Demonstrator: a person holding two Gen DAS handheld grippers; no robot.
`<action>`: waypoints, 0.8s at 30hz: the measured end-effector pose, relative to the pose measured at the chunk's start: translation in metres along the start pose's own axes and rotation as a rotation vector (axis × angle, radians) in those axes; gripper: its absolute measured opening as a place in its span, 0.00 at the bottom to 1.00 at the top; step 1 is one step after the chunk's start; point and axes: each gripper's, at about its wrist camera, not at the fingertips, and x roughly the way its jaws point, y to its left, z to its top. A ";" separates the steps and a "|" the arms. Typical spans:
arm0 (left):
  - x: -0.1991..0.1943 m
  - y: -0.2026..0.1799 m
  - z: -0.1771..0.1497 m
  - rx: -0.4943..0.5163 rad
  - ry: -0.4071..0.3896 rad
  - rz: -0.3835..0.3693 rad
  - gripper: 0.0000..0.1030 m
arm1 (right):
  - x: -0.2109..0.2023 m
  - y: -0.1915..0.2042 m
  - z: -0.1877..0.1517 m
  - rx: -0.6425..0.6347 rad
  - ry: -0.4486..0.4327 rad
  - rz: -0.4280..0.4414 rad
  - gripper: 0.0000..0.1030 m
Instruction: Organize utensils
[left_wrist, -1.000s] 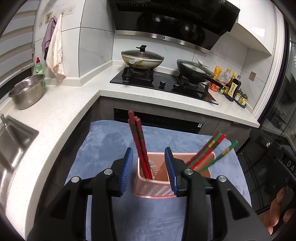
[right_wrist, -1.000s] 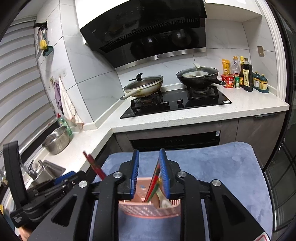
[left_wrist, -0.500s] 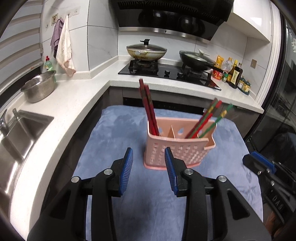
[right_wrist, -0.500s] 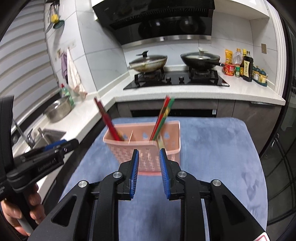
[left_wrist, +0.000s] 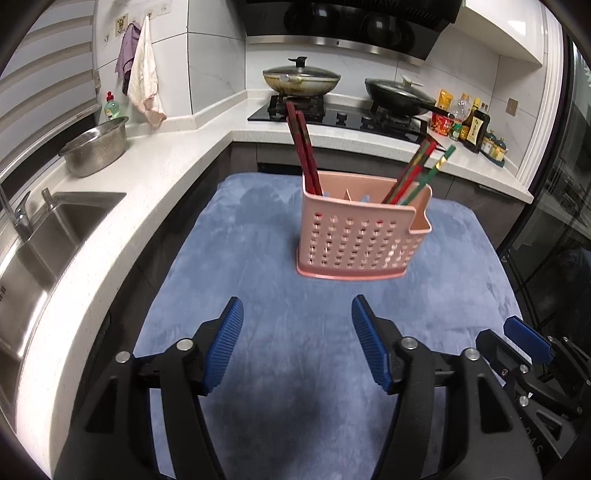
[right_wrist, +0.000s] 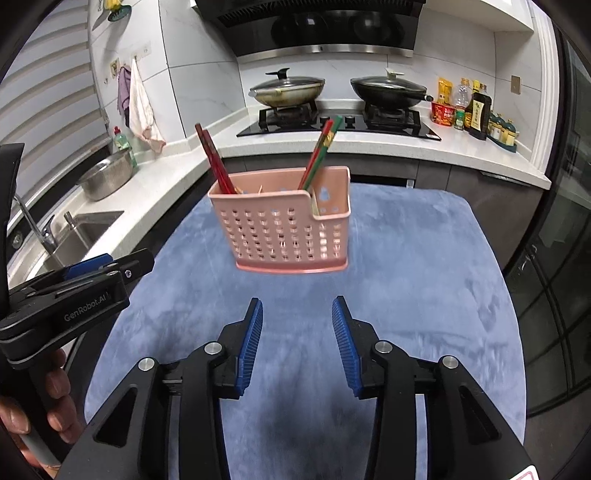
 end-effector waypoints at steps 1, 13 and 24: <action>0.000 -0.001 -0.003 0.003 0.003 0.003 0.62 | 0.000 -0.001 -0.004 0.008 0.007 0.004 0.42; -0.006 -0.007 -0.024 0.014 0.018 0.043 0.84 | -0.009 0.001 -0.026 0.000 0.015 -0.046 0.63; -0.004 -0.005 -0.029 0.012 0.031 0.064 0.90 | -0.008 -0.004 -0.028 0.013 0.018 -0.081 0.74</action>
